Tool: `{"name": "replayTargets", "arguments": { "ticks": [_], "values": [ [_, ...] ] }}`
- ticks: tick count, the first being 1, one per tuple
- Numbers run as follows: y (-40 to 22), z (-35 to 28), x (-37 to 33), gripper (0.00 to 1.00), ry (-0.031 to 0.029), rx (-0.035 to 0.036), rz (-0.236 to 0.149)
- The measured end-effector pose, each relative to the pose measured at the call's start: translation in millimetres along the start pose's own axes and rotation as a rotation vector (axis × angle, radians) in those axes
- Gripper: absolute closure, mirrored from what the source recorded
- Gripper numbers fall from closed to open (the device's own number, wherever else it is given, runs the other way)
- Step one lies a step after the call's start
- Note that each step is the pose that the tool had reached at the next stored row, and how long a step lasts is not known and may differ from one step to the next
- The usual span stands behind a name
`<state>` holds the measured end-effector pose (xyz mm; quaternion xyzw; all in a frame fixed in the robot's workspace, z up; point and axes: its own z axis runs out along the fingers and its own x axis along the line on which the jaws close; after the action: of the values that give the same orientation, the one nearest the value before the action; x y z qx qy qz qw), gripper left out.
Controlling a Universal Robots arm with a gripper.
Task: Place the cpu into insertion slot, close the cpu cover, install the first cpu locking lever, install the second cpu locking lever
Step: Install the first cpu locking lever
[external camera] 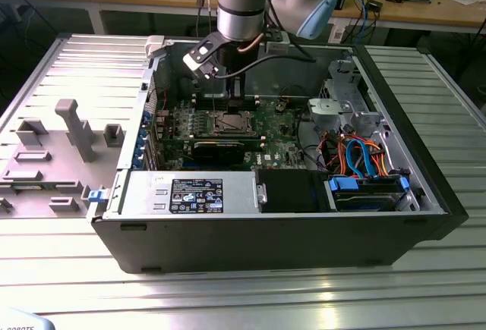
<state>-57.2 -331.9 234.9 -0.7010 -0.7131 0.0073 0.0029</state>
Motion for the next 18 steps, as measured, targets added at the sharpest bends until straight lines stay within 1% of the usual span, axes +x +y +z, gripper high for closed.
{"name": "replayTargets", "arguments": {
  "ticks": [6, 10, 18],
  "values": [
    [0.0, -1.0, 0.0, 0.89, 0.0001, 0.0000, 0.000],
    [0.0, -2.9, 0.0, 0.89, 0.0002, -0.0001, 0.000],
    [0.0, -3.0, 0.0, 0.89, 0.0000, 0.0000, 0.000]
  ]
}}
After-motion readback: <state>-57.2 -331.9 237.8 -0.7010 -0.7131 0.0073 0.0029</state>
